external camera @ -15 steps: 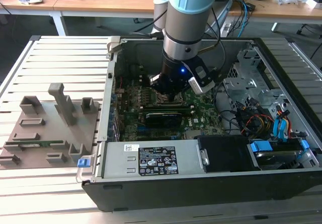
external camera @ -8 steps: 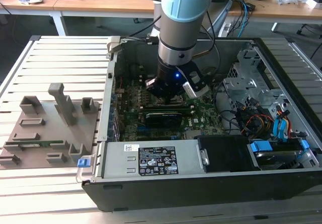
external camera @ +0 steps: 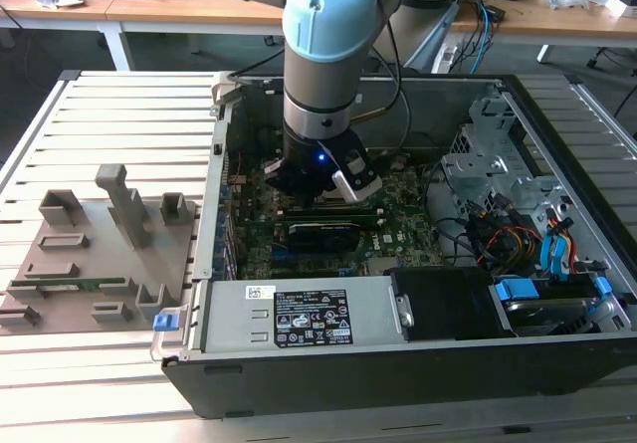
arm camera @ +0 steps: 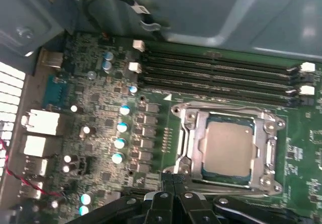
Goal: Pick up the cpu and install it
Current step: 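Install the second cpu locking lever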
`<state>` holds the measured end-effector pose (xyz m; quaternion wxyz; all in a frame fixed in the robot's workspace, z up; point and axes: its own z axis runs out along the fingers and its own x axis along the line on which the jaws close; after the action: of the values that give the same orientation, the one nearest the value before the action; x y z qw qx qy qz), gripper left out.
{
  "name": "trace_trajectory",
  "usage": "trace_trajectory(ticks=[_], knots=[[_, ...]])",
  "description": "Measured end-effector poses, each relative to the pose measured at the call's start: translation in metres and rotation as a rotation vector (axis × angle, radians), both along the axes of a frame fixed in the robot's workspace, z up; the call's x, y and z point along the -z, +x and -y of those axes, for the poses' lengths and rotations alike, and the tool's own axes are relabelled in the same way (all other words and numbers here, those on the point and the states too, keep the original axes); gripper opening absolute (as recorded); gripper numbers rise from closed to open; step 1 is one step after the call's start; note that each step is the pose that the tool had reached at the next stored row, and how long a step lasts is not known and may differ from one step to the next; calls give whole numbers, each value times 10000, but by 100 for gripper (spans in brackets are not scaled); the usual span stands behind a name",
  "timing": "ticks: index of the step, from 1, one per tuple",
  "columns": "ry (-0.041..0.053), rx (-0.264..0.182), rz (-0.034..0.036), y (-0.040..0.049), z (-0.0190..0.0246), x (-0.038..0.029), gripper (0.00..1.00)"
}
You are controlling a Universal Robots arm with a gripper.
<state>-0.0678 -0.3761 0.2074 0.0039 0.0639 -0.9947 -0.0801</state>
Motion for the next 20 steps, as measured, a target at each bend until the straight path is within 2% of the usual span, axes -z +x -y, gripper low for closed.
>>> trace_trajectory(ticks=[1,6,8,10,13,16,18,20], knots=[[82,-39,1,-20,0,13,11],[199,-291,-2,-27,-1,69,11],[202,-319,7,-27,-1,90,11],[195,-351,-3,-27,0,95,11],[170,-352,10,-26,-1,48,11],[147,-352,8,-23,0,47,11],[38,-352,5,32,-14,47,11],[-28,-353,5,93,-44,45,11]])
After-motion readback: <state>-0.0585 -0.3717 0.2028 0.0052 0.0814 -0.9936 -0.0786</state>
